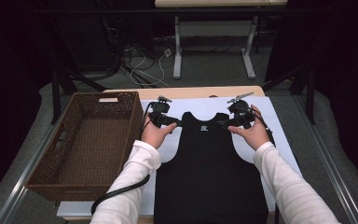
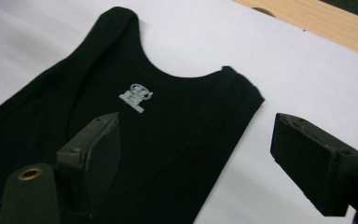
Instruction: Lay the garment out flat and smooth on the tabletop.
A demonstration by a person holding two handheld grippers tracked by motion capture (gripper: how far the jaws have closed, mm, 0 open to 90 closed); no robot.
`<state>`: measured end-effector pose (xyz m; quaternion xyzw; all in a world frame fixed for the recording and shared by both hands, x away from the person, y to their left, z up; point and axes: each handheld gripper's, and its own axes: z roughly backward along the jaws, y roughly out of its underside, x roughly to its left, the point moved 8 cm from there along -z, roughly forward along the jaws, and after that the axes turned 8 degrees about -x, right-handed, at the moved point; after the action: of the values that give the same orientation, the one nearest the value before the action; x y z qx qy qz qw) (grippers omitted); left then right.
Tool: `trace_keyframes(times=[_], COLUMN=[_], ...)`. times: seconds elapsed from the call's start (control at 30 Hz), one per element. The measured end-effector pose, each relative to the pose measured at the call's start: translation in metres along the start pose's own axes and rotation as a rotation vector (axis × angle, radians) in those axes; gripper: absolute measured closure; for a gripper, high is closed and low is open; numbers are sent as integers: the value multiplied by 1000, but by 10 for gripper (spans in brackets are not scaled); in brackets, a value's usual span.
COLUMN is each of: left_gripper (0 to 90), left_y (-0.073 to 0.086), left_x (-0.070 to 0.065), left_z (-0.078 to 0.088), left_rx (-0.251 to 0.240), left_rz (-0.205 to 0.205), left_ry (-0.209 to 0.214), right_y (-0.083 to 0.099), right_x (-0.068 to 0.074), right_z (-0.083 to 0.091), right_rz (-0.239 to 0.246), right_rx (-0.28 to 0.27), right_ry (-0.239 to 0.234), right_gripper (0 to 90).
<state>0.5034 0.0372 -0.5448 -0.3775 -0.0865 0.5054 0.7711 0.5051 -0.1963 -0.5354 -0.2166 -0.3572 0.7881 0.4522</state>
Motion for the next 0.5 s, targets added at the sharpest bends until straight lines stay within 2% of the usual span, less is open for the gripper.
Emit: trace_keyframes(times=[0.03,0.13,0.2,0.33,0.43,0.5], left_gripper=[156,153,151,147,147,147], left_y=[1,7,9,14,19,24], left_x=[0,-4,-8,-16,-23,-26], left_z=[2,10,15,25,30,32], left_rx=[0,10,-1,-24,-28,-24], left_rz=[-1,32,30,-1,-6,-15], left_ry=[0,24,39,59,80,77], right_y=[1,5,8,13,17,20], right_x=[1,5,8,14,18,20], right_z=[2,6,10,21,29,34], right_rz=[2,-6,-8,-25,-18,-15], right_rx=[-4,-5,-9,-15,-23,-28], right_ry=[-5,-12,-15,-31,-39,-43], right_gripper=[156,147,135,66,64,61])
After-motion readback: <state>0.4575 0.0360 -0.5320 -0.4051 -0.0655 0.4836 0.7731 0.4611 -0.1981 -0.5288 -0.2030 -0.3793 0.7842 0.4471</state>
